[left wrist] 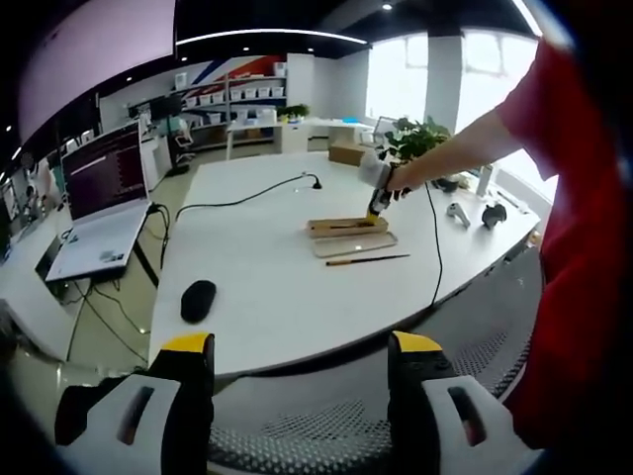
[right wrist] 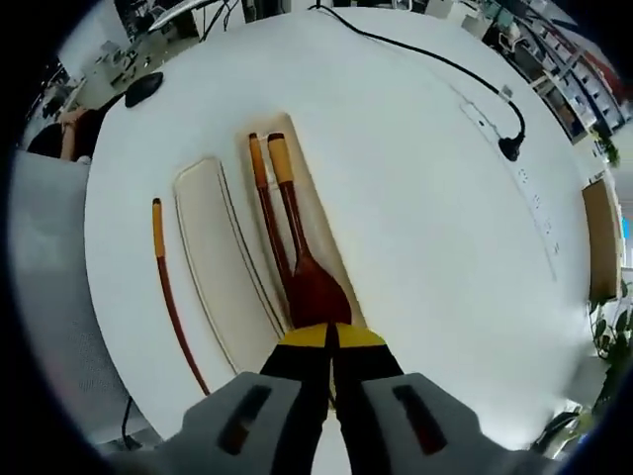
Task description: Arrange the utensils inside the cutlery case until each visible utensil rests in its matching compartment.
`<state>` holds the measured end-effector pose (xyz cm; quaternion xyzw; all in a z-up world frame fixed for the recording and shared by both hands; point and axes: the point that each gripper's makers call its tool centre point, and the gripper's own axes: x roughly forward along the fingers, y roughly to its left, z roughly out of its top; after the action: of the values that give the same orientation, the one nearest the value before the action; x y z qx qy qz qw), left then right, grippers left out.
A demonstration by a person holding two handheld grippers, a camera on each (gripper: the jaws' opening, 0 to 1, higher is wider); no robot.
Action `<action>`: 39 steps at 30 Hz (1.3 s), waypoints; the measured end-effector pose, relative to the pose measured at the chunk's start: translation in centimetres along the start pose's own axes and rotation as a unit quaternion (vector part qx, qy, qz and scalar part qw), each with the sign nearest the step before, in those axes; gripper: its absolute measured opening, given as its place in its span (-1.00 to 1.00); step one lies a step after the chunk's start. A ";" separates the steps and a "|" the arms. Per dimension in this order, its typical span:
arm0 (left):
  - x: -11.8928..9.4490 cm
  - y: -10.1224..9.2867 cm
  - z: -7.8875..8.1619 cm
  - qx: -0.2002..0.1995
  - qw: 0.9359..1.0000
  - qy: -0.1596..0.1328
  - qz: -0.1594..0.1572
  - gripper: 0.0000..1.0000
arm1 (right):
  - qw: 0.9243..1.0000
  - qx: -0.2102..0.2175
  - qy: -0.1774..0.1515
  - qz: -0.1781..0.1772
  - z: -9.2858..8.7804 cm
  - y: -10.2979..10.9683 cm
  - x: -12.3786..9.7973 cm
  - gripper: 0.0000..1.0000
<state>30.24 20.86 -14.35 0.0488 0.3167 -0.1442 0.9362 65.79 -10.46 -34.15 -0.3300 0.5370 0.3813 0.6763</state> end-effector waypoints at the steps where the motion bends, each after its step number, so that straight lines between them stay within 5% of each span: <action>1: 0.0 -0.1 0.0 0.000 1.000 0.000 -0.001 0.46 | 1.000 0.015 0.015 0.002 -0.6 0.0 0.2 -1.00; 6: -0.2 0.0 -0.1 -0.003 1.000 -0.001 0.000 0.46 | 0.999 0.033 0.019 -0.010 -1.0 -0.3 0.3 -1.00; 13: -0.3 0.2 -0.3 -0.007 1.000 0.001 0.002 0.46 | 0.987 0.162 -0.001 -0.008 -1.3 -1.2 0.0 -0.86; 24: 0.1 0.2 0.0 -0.002 1.000 0.002 0.001 0.46 | 0.974 0.222 -0.048 -0.002 -1.6 -1.7 -1.0 -0.93; 27: 0.1 0.1 0.0 0.001 1.000 0.003 0.000 0.45 | 0.973 0.227 -0.030 -0.012 -2.3 -1.4 -1.7 -0.97; 36: 0.2 0.0 0.0 0.003 1.000 0.006 -0.002 0.45 | 0.958 0.288 -0.009 0.008 -2.8 -1.1 -0.6 -0.92; 39: 0.0 0.0 -0.1 -0.002 1.000 0.004 0.000 0.45 | 0.946 0.322 -0.025 0.022 -2.5 -1.1 -0.3 -0.94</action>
<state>30.16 20.89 -14.45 0.0479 0.3206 -0.1434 0.9351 65.51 -13.20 -34.33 -0.0734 0.6211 0.2113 0.7511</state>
